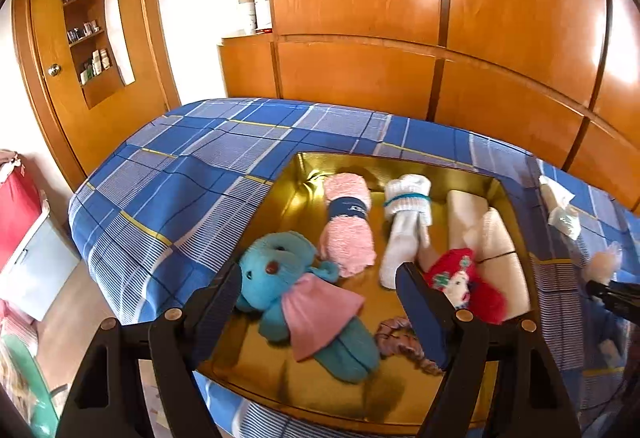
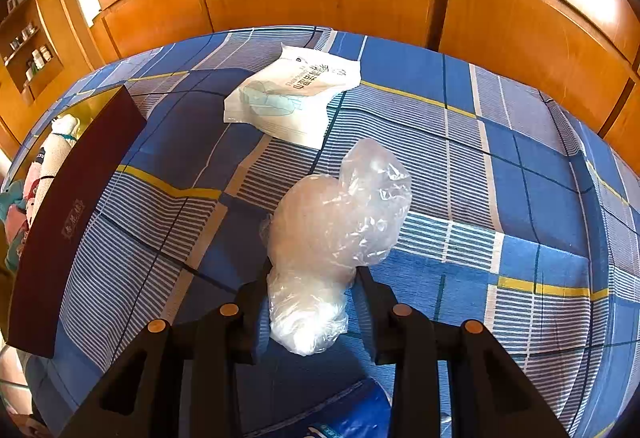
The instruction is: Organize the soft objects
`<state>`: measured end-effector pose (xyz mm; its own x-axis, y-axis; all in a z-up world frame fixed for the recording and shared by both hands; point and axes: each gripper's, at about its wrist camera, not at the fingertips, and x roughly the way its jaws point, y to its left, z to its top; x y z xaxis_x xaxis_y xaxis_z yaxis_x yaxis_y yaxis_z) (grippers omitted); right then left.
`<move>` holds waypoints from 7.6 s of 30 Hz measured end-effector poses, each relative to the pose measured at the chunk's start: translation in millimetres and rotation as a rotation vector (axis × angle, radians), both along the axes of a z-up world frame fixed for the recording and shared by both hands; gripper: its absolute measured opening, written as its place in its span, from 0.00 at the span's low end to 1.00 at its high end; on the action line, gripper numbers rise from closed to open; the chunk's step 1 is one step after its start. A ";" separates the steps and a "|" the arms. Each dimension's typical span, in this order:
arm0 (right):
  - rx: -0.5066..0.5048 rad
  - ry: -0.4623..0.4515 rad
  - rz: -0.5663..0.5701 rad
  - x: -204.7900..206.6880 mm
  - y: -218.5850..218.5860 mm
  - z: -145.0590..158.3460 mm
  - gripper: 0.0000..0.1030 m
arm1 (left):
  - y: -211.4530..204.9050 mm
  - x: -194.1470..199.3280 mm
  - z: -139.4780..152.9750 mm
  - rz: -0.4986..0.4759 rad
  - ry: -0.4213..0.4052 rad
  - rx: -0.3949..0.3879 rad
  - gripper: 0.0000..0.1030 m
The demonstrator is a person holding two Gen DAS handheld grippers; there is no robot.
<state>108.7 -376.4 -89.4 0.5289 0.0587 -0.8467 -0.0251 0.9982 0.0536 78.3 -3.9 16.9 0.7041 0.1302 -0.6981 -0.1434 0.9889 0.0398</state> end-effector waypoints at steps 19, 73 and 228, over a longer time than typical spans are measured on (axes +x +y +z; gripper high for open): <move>0.036 0.014 -0.028 2.2 -3.7 1.8 0.36 | -14.1 -16.3 -6.5 -0.020 0.035 -0.030 0.77; -0.070 -0.064 -0.016 -1.7 12.9 19.6 0.30 | -18.9 -34.5 -9.3 -0.082 0.052 -0.065 0.77; 0.426 0.130 -0.440 -82.2 -52.5 16.4 0.66 | -188.1 -10.2 -12.8 -0.540 0.040 -0.095 0.62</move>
<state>26.5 -428.9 -73.0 0.4747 0.2054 -0.8558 0.4172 0.8037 0.4243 68.2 -192.0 4.1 0.6259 -0.3067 -0.7170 0.3852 0.9210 -0.0577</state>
